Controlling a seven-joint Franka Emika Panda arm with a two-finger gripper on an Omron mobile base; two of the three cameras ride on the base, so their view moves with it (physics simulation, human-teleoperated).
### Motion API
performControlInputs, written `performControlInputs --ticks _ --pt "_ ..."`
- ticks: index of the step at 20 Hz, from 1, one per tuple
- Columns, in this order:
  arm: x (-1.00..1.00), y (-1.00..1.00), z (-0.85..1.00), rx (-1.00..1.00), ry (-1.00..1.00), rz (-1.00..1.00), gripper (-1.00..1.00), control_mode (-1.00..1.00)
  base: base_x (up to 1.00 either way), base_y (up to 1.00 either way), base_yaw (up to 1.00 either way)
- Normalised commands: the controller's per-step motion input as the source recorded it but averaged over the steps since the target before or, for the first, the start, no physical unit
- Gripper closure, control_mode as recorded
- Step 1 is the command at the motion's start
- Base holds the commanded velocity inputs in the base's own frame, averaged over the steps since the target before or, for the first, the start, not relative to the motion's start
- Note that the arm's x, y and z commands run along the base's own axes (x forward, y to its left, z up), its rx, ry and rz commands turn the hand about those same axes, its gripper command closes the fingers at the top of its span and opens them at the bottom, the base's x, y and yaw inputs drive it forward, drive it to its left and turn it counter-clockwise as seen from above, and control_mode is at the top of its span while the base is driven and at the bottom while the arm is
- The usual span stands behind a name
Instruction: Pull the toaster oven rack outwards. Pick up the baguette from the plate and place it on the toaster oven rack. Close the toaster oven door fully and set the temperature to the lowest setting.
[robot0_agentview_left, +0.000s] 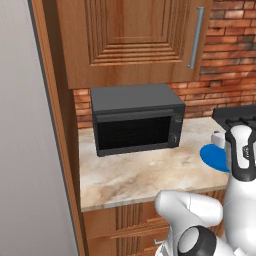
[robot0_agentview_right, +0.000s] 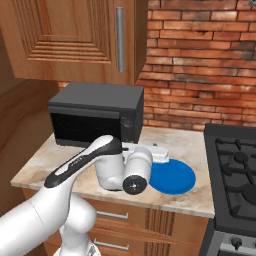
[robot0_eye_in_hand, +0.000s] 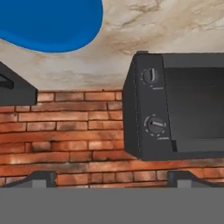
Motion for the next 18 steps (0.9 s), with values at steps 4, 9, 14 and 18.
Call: performControlInputs --ticks 4,9,14,18 --pt "0.00 0.07 0.00 -0.13 0.00 0.08 -1.00 -1.00 0.00 0.00 0.00" --pt "0.00 0.03 0.00 -0.03 -0.01 0.07 -1.00 -1.00 0.00 0.00 0.00" --pt "0.00 0.00 -0.02 0.00 -0.06 0.01 -1.00 -1.00 0.00 0.00 0.00" --pt "0.00 0.03 0.00 0.01 -0.10 0.00 -1.00 -1.00 0.00 0.00 0.00"
